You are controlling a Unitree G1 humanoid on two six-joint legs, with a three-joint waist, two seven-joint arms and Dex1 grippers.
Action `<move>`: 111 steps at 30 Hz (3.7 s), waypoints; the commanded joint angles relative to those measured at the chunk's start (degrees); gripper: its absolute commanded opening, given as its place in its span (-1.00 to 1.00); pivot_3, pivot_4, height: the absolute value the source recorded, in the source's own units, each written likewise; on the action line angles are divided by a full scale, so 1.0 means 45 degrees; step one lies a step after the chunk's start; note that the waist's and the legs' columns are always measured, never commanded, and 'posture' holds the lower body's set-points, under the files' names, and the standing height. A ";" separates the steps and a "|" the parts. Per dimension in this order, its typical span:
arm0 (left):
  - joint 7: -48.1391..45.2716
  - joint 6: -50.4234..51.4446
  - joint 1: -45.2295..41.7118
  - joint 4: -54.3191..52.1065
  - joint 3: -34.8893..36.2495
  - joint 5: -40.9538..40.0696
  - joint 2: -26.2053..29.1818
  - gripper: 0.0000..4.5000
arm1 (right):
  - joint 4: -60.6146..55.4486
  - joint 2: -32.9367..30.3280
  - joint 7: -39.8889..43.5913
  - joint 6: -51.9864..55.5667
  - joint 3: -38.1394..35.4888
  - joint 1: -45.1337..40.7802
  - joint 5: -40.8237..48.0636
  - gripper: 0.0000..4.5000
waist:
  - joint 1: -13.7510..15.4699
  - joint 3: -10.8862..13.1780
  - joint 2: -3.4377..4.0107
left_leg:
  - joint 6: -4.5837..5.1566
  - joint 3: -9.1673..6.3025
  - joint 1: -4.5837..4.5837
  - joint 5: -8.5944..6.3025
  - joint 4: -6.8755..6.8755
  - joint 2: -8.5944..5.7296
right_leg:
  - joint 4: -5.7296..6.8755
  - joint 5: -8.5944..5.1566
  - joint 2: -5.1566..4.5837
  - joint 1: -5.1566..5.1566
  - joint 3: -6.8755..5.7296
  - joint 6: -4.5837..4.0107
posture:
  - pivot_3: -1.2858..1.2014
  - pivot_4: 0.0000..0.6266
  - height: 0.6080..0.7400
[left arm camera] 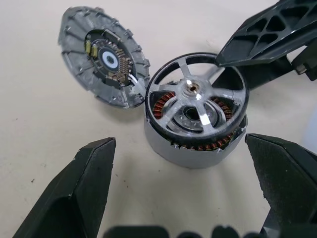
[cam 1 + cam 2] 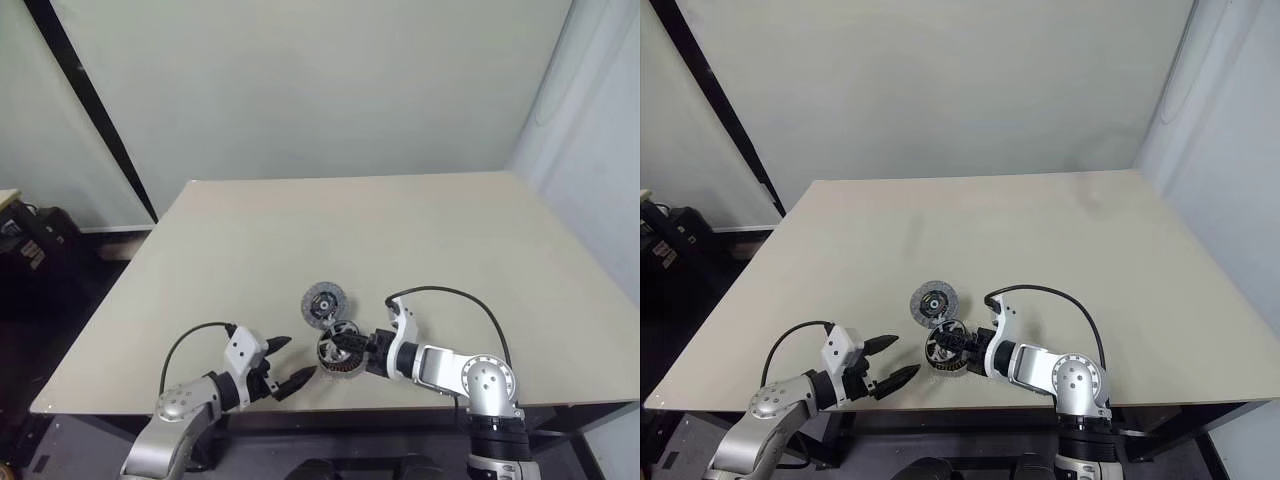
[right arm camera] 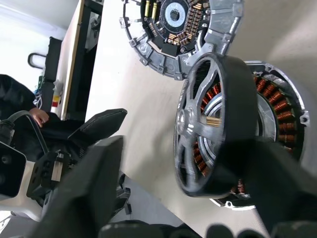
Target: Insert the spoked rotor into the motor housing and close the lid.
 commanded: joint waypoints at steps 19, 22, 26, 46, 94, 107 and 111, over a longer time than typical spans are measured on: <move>-0.0110 -0.0129 -0.0381 -0.0233 0.0099 -0.0046 0.0057 1.00 | -0.3334 -0.4101 0.1666 -0.3416 0.3031 -0.0032 -0.3496 0.83 | 0.0013 0.0002 -0.0009 | -0.0006 0.0011 -0.0009 -0.0004 0.0002 0.0004 | -0.0016 -0.0002 -0.0009 0.0021 -0.0006 0.0003 | 0.03 -1.00 1.00; -0.0130 -0.0128 -0.0434 -0.0197 0.0114 -0.0043 0.0078 1.00 | -0.3633 -0.5074 0.2516 -0.4804 0.4638 0.0058 -0.4856 0.44 | 0.0019 0.0003 -0.0013 | -0.0004 0.0010 -0.0009 -0.0004 0.0000 0.0006 | -0.0016 -0.0002 -0.0011 0.0021 -0.0012 0.0003 | 0.03 -1.00 1.00; -0.0164 -0.0109 -0.0436 -0.0198 0.0184 -0.0031 0.0152 1.00 | -0.3770 -0.5694 0.3693 -0.6901 0.6499 -0.0040 -0.6405 -0.17 | 0.0040 0.0007 -0.0028 | 0.0003 0.0008 -0.0011 -0.0003 0.0003 0.0002 | -0.0032 -0.0002 -0.0012 0.0030 -0.0013 0.0004 | 0.03 -1.00 1.00; -0.0045 -0.0117 -0.0212 -0.0444 0.0254 -0.0042 0.0170 1.00 | -0.0441 -0.4773 0.5490 -0.9750 0.7889 0.0424 -0.9398 -0.98 | 0.0204 0.0005 -0.0069 | -0.0033 0.0008 0.0042 -0.0021 0.0030 0.0017 | -0.0026 -0.0004 0.0007 0.0093 -0.0013 0.0001 | 0.03 -1.00 1.00; 0.2994 0.9227 -0.2882 -0.1308 0.0595 -0.1210 0.1019 -0.99 | -0.3247 -0.9135 1.3838 -0.8853 1.2676 -0.4578 -1.6348 1.00 | 0.0209 0.0075 -0.0217 | -0.0042 -0.0015 0.0008 -0.0029 0.0040 0.0007 | -0.0029 0.0003 -0.0005 0.0069 -0.0043 0.0011 | 0.03 -1.00 1.00; 0.2985 0.9218 -0.2751 -0.1343 0.0586 -0.1186 0.0943 -0.99 | -0.1565 -0.7965 1.4054 -0.9475 1.3170 -0.4683 -1.7444 1.00 | 0.0206 0.0073 -0.0219 | -0.0046 -0.0013 0.0013 -0.0029 0.0041 0.0006 | -0.0022 0.0004 -0.0004 0.0068 -0.0042 0.0011 | 0.03 -1.00 1.00; 0.2939 0.9205 -0.2713 -0.1400 0.0572 -0.1199 0.0934 -1.00 | -0.1044 -0.7735 1.3794 -0.9723 1.3053 -0.4573 -1.7661 0.58 | 0.0202 0.0072 -0.0220 | -0.0047 -0.0011 0.0015 -0.0029 0.0041 0.0006 | -0.0016 0.0005 -0.0004 0.0064 -0.0041 0.0011 | 0.03 -1.00 1.00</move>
